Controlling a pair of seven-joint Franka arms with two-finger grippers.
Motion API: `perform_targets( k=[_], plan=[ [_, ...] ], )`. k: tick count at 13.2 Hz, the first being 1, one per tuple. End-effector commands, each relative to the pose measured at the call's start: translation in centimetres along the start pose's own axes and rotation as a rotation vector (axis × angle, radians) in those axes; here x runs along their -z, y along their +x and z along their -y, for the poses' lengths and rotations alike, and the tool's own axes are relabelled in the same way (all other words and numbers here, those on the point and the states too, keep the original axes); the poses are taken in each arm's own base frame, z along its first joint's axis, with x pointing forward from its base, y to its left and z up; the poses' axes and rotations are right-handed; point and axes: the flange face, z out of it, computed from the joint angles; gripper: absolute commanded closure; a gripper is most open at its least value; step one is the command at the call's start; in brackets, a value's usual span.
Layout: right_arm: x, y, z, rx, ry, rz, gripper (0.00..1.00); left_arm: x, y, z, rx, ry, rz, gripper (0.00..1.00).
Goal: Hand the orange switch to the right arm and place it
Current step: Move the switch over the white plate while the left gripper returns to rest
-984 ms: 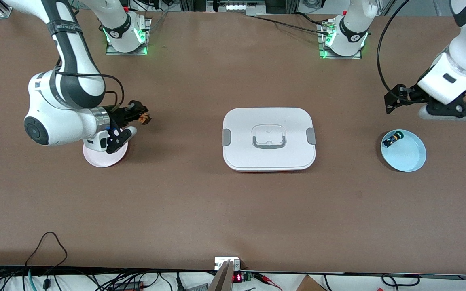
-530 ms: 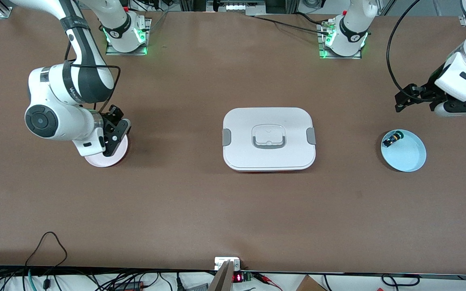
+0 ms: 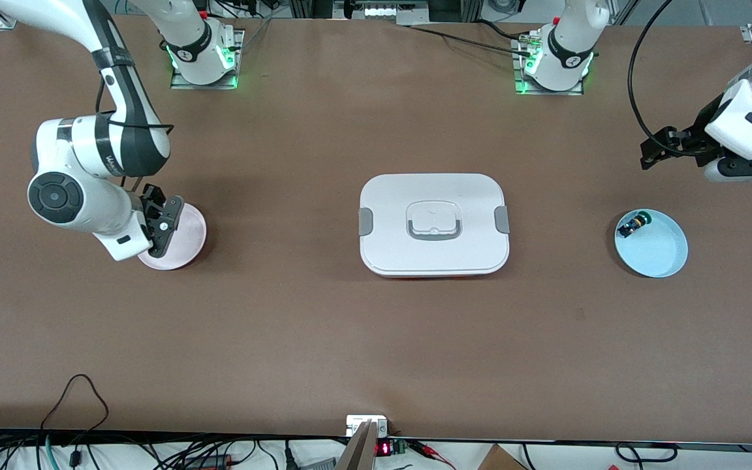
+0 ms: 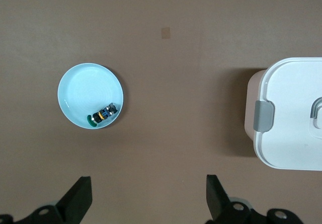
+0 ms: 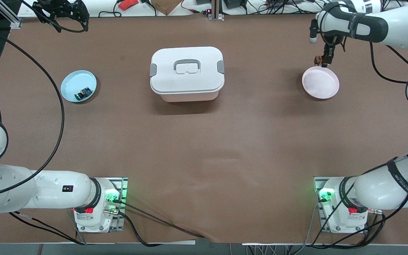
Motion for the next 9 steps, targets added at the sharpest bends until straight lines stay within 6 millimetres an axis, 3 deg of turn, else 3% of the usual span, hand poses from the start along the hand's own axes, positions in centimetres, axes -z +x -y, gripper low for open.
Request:
perform_targets(
  k=[1, 4, 6, 9],
  plan=[
    [-3.0, -2.1, -1.2, 0.079, -0.036, -0.015, 0.79, 1.0, 0.4, -0.4, -0.013, -0.006, -0.031, 0.00],
    [-7.3, -3.0, -0.8, 0.109, -0.093, -0.036, 0.79, 1.0, 3.1, 0.1, 0.003, -0.015, -0.082, 0.00],
    [-10.4, -2.7, -0.4, 0.126, -0.114, -0.042, 0.79, 1.2, 2.9, 1.0, 0.011, -0.002, -0.080, 0.00],
    [-13.1, -3.4, 0.2, 0.127, -0.128, -0.055, 0.79, 1.4, 2.7, 0.6, -0.013, 0.053, -0.080, 0.00]
  ],
)
